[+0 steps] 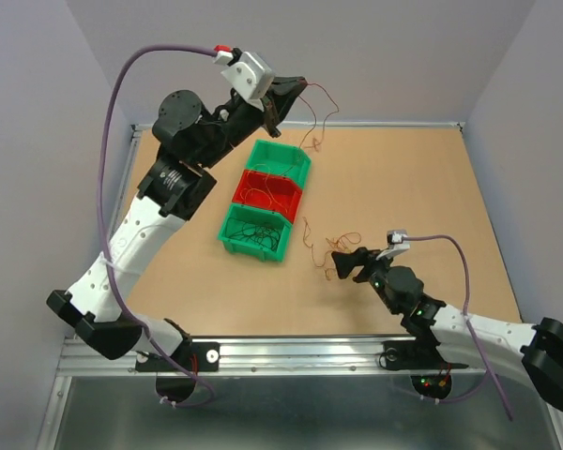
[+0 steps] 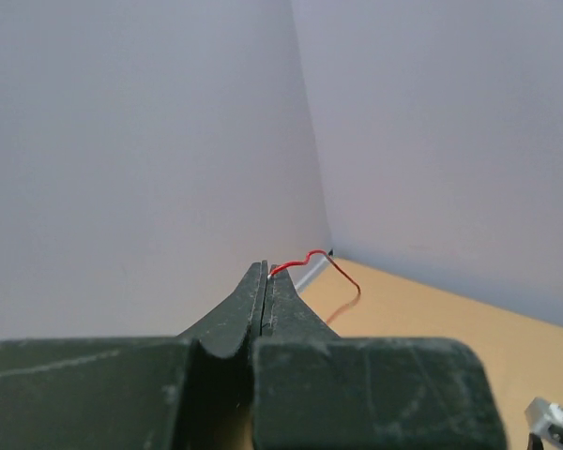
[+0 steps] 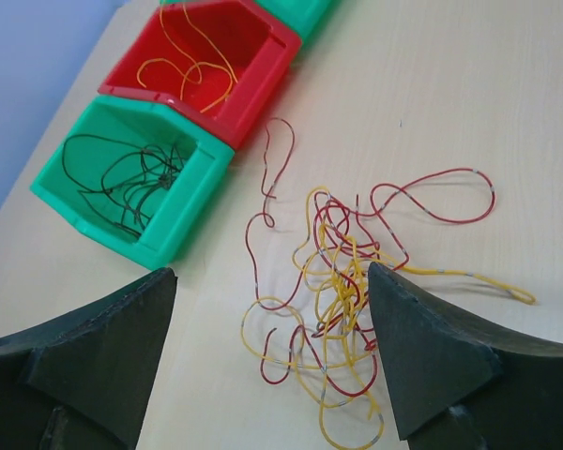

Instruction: Untangle the cables

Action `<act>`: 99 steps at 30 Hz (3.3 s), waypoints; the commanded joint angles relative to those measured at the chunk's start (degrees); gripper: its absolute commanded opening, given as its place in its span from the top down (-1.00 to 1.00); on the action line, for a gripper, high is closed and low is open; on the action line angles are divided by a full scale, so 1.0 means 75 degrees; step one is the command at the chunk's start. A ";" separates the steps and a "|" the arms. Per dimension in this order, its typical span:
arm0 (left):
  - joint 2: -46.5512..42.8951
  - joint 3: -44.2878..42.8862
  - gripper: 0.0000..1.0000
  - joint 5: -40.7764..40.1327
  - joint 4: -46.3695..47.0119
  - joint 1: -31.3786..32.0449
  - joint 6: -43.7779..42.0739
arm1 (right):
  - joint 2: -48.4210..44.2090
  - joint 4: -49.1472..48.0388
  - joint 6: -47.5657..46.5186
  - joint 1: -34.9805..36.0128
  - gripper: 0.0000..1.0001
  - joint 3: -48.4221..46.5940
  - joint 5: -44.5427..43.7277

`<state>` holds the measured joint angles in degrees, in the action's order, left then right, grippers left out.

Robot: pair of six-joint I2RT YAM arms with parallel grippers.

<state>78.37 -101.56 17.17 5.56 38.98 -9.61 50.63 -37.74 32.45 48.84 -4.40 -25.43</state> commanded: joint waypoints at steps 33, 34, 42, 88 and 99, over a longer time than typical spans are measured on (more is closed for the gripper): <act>0.5346 -0.0568 1.00 0.1192 0.1040 -0.2432 -0.1929 | -0.2825 0.2313 -0.0506 0.0062 -0.79 -0.0151 -0.0324; 0.5429 -0.0615 1.00 0.0890 0.0993 -0.2444 -0.2011 | -0.2813 0.2324 -0.0494 0.0062 -0.79 -0.0139 -0.0313; 0.6976 -0.2384 1.00 -0.1969 -0.0378 -0.2444 -0.1989 | -0.2802 0.2313 -0.0447 0.0062 -0.79 -0.0104 -0.0266; 0.7738 -0.2725 1.00 -0.2523 -0.3049 -0.1940 -0.2856 | -0.2860 0.2359 -0.0447 0.0062 -0.78 -0.0081 -0.0183; 0.7599 -0.2198 0.86 -0.2407 -0.4281 -0.1940 -0.3371 | -0.2685 0.2289 -0.0424 0.0051 -0.78 -0.0128 -0.0008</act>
<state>137.93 -119.17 -2.68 -20.21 24.32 -33.04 29.95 -19.57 29.56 48.84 -4.40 -26.15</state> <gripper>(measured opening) 0.080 0.891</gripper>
